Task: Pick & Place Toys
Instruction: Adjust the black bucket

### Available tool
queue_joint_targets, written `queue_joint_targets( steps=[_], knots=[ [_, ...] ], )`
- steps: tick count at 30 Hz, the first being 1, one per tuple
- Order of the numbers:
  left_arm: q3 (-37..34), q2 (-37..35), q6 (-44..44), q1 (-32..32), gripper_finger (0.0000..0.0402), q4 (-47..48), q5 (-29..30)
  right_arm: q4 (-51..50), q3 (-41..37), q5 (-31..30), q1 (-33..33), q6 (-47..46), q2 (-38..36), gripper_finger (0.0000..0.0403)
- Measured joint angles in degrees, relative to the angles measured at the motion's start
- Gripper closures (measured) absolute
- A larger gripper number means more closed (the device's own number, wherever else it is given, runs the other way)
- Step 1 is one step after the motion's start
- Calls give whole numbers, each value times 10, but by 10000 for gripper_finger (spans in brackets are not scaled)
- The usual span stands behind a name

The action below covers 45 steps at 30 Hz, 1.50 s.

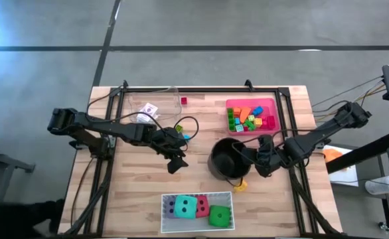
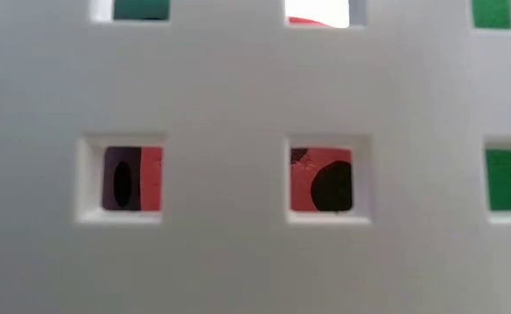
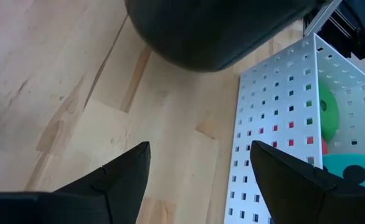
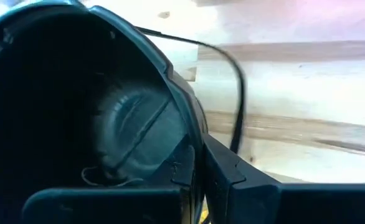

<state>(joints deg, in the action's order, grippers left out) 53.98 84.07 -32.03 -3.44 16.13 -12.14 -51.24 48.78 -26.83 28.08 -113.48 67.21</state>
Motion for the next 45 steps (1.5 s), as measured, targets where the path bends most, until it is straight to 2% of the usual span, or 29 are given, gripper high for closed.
queue_joint_targets(
  steps=[9,16,21,28,45],
  knots=[
    [0,0,0,0,124,0,-4,-240,98,30,0,-3,-28,394],
    [0,0,0,0,124,0,-4,-353,147,61,0,-2,-39,394],
    [0,0,0,0,124,0,-6,-351,113,95,1,-9,-68,394],
    [0,0,1,0,123,0,-6,-323,62,104,0,-22,-101,394],
    [0,0,1,0,123,0,-6,-297,-6,122,0,0,-111,394]
  ],
)
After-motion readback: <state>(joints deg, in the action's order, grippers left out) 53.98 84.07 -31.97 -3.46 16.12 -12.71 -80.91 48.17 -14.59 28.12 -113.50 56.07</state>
